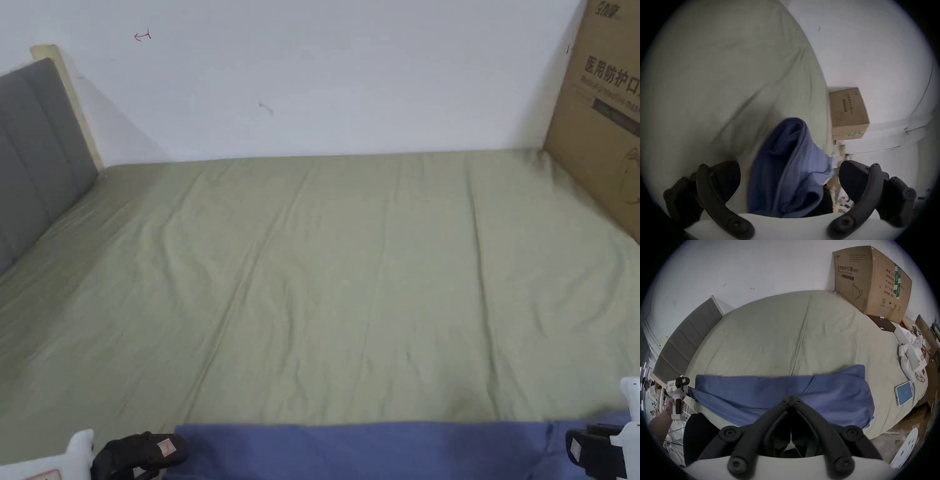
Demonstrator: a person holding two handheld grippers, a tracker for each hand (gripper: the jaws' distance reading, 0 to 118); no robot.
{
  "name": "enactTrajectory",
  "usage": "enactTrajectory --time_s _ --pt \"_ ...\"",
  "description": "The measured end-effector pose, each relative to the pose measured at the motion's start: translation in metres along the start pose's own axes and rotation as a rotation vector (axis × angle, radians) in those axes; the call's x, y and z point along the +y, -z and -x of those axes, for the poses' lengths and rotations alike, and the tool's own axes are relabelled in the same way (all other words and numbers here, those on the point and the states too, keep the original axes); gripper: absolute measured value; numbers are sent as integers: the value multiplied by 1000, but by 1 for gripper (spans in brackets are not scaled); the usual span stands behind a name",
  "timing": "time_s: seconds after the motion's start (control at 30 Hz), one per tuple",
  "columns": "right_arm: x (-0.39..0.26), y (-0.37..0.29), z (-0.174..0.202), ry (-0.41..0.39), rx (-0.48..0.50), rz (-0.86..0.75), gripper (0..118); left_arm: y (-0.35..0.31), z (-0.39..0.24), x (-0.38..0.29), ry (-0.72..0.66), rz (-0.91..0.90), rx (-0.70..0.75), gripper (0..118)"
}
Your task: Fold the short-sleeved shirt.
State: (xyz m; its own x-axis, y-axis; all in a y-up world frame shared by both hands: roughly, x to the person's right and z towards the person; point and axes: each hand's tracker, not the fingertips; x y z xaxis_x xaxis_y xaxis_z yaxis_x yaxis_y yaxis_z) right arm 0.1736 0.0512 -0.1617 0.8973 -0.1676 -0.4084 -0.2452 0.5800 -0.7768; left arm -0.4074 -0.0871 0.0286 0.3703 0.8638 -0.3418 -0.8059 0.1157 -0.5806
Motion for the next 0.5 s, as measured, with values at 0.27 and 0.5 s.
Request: enactTrajectory --time_s 0.27,0.5 --pt "15 14 -6 14 6 16 0 33 -10 -2 -14 69 -197 87" --pt "18 20 -9 71 41 23 0 48 -44 4 139 84 114 9"
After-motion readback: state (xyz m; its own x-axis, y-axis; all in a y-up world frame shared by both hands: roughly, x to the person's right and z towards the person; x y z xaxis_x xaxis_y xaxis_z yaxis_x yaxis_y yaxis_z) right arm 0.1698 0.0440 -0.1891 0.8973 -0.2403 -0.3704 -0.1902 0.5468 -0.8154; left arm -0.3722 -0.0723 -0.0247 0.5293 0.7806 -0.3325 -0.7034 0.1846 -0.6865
